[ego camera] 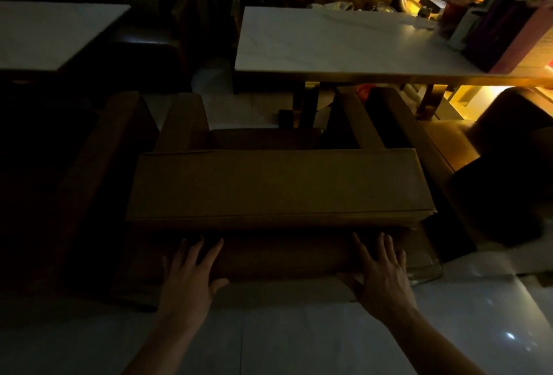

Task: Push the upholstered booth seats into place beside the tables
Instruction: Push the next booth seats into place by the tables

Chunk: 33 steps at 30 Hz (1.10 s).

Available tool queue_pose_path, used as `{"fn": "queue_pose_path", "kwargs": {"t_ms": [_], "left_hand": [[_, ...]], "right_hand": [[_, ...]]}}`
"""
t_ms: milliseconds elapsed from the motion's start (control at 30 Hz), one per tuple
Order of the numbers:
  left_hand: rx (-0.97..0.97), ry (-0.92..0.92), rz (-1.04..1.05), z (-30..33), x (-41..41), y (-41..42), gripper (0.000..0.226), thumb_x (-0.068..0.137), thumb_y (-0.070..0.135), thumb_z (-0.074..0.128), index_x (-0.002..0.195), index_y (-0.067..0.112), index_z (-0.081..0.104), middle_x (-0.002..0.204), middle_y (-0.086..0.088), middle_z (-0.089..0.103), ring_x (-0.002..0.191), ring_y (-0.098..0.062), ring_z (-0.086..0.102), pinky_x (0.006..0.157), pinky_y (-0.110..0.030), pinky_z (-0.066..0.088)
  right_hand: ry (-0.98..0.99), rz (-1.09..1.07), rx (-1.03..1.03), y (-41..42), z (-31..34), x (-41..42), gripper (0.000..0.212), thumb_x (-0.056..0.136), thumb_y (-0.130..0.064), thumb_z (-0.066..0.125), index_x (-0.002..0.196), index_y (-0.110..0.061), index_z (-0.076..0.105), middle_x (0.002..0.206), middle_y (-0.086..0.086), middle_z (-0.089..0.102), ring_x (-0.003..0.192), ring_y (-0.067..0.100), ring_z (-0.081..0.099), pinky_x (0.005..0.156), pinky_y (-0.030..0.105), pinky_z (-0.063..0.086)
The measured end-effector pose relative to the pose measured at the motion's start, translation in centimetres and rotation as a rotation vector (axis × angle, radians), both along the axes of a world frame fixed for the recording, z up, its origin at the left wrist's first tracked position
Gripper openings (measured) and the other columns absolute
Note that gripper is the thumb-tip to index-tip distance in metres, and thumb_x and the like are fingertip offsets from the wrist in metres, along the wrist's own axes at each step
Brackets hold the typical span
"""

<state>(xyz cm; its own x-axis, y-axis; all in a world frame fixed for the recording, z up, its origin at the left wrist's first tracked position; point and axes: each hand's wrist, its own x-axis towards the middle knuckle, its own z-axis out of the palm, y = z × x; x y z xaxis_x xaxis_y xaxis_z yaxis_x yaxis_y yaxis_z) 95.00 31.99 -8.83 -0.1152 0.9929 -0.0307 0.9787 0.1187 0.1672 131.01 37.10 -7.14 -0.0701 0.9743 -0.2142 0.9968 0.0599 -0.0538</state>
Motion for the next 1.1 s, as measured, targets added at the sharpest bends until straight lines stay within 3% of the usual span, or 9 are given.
{"fn": "queue_pose_path", "kwargs": {"t_ms": [367,500,633,733,1100], "left_hand": [[0.028,-0.043,0.0,0.0,0.0,-0.4,0.075,0.076,0.049,0.073,0.143,0.034,0.043,0.146,-0.005,0.046,0.138,-0.037,0.032,0.107,-0.065,0.03],[0.032,-0.048,-0.008,0.0,-0.1,-0.4,0.076,0.073,0.048,0.076,0.141,0.032,0.046,0.142,-0.006,0.049,0.135,-0.039,0.036,0.104,-0.066,0.033],[0.052,-0.046,-0.014,-0.2,0.0,-0.2,0.078,0.064,0.043,0.084,0.135,0.029,0.054,0.135,-0.008,0.055,0.128,-0.041,0.044,0.098,-0.069,0.038],[0.057,-0.059,-0.017,-0.3,0.0,0.0,0.079,0.061,0.042,0.086,0.133,0.029,0.056,0.133,-0.008,0.057,0.126,-0.041,0.045,0.097,-0.069,0.038],[0.089,-0.052,-0.045,-0.9,-0.5,-0.2,0.08,0.059,0.039,0.088,0.132,0.026,0.058,0.13,-0.011,0.058,0.122,-0.043,0.048,0.094,-0.07,0.039]], "right_hand": [[-0.013,-0.013,0.032,-0.5,-0.4,-0.3,0.093,0.081,-0.083,0.016,0.157,-0.029,0.014,0.157,0.031,0.02,0.147,0.047,0.014,0.115,0.063,0.022],[-0.001,-0.02,0.027,-0.5,-0.4,-0.2,0.09,0.084,-0.081,0.016,0.157,-0.03,0.012,0.158,0.031,0.017,0.147,0.047,0.012,0.116,0.063,0.021],[-0.001,-0.042,-0.002,-0.7,-0.2,-0.6,0.087,0.088,-0.077,0.027,0.156,-0.033,-0.004,0.162,0.027,0.001,0.15,0.042,-0.002,0.121,0.058,0.011],[-0.018,-0.06,-0.042,-0.7,0.2,-0.9,0.088,0.088,-0.078,0.024,0.155,-0.033,-0.011,0.162,0.024,-0.006,0.15,0.041,-0.008,0.121,0.054,0.006],[0.037,-0.082,-0.032,-1.1,0.5,-1.4,0.087,0.089,-0.076,0.027,0.156,-0.032,-0.009,0.162,0.026,-0.007,0.149,0.041,-0.009,0.122,0.054,0.006]]}}
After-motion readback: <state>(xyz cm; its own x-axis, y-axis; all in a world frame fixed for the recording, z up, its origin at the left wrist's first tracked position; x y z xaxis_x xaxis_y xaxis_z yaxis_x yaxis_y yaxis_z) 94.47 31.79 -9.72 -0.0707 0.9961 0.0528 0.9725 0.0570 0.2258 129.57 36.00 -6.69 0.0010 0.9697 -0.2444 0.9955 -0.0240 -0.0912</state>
